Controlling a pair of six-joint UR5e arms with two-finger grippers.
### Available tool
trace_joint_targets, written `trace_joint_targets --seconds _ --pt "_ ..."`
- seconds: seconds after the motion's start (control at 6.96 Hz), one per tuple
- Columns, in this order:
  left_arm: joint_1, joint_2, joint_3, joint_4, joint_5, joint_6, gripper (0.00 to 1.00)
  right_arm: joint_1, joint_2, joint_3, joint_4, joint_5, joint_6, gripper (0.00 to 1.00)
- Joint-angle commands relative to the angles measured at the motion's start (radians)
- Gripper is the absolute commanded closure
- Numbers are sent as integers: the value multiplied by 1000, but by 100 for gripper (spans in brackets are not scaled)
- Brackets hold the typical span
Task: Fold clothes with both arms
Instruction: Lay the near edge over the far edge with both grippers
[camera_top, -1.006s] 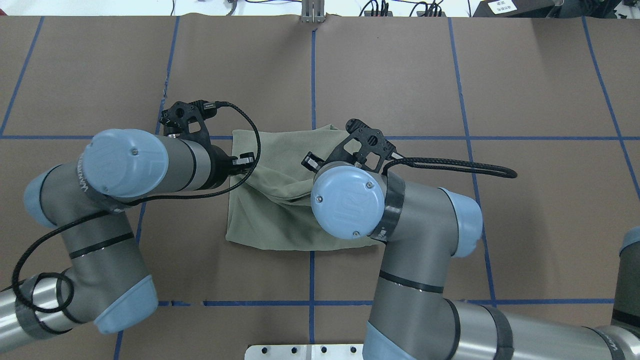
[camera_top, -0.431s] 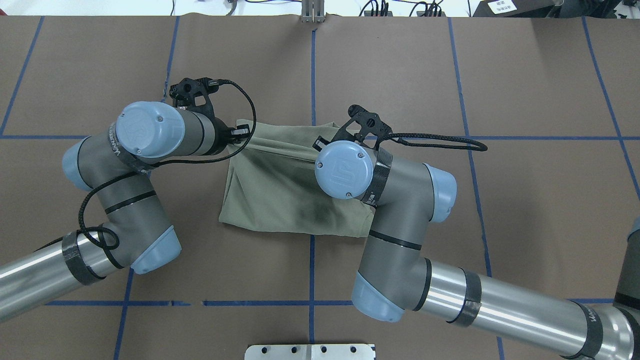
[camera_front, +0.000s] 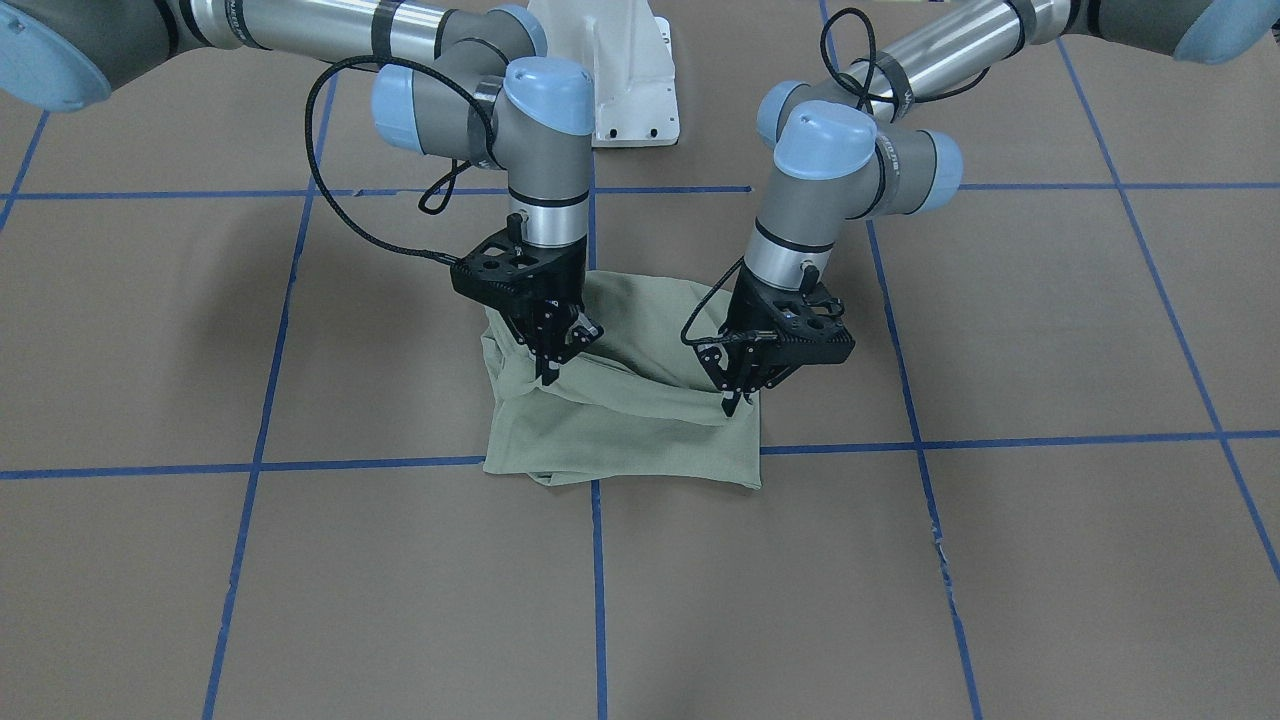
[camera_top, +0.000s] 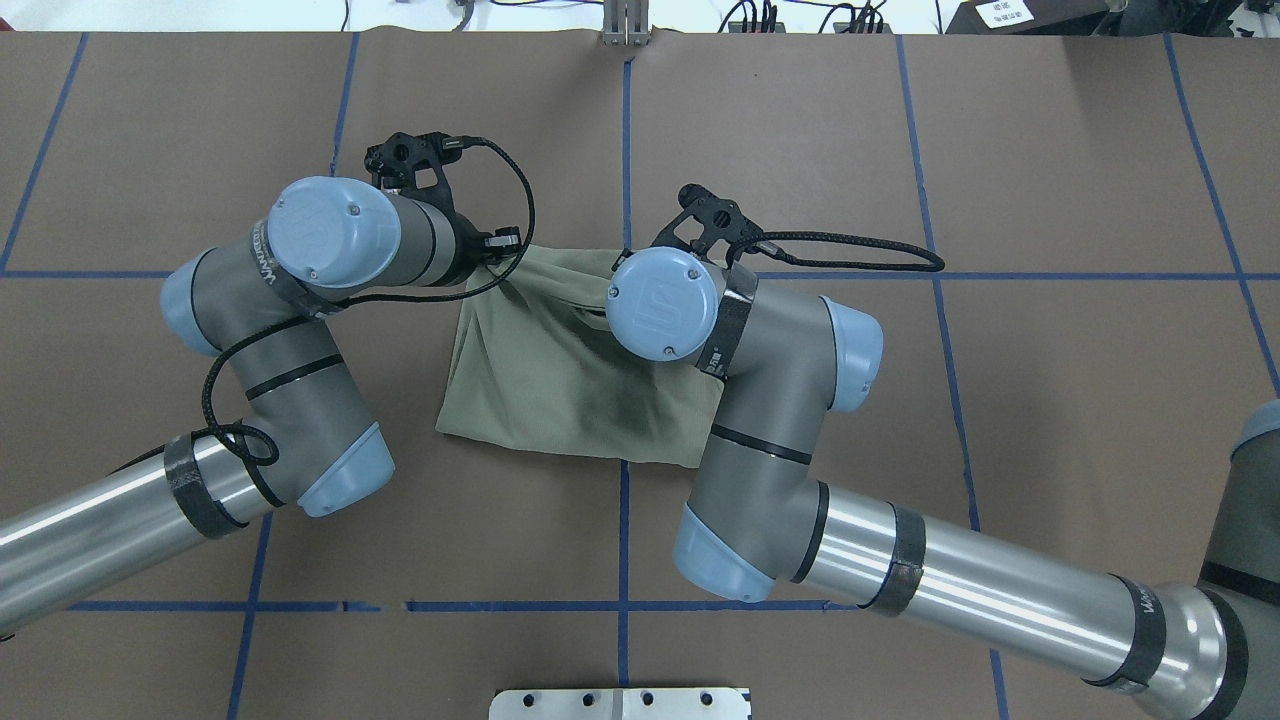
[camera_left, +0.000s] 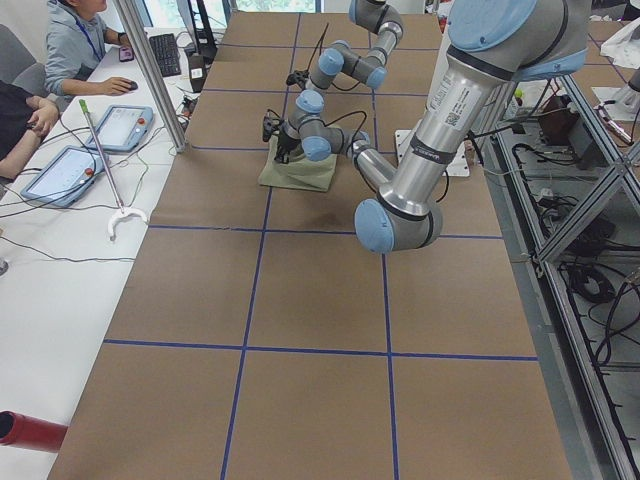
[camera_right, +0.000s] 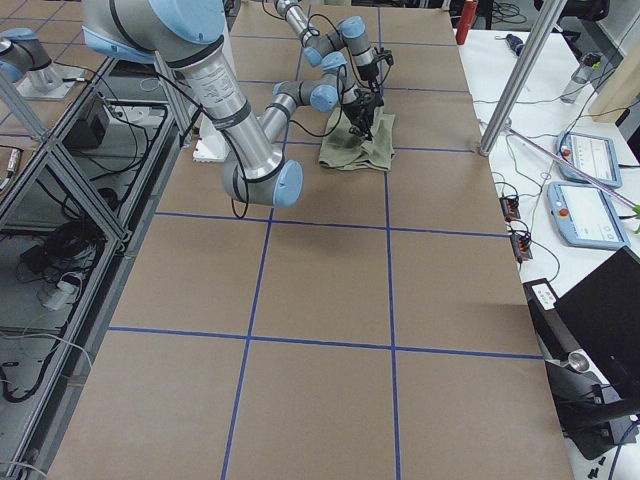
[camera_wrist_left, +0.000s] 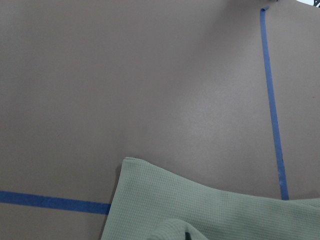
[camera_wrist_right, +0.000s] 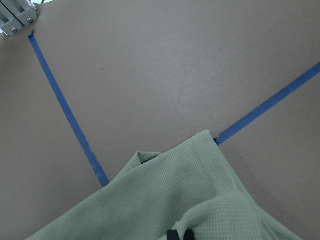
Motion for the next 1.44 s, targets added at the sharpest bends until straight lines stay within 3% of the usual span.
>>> trace_joint_targets --seconds 0.0,0.29,0.43,0.57,0.72,0.86,1.01,1.29 --pt "-15 -24 44 -1 1 19 100 19 8 -25 4 20 -10 100" --pt "-15 -35 74 -2 1 20 100 18 8 -81 63 18 -46 100" --pt "-10 -31 75 -1 3 31 1 18 9 -92 66 15 -136 1" --pt "-13 -29 65 4 -3 99 0 24 22 -89 66 21 -158 0" --pt "-21 -23 30 8 -14 155 0 56 55 -82 53 99 -209 0" --pt "-73 -15 11 8 -86 268 0 64 66 -65 25 133 -224 0" --pt "-108 26 -7 1 -145 348 0 52 68 -65 25 133 -249 0" --pt "-116 32 -12 -1 -148 362 0 -11 62 -79 8 121 -320 0"
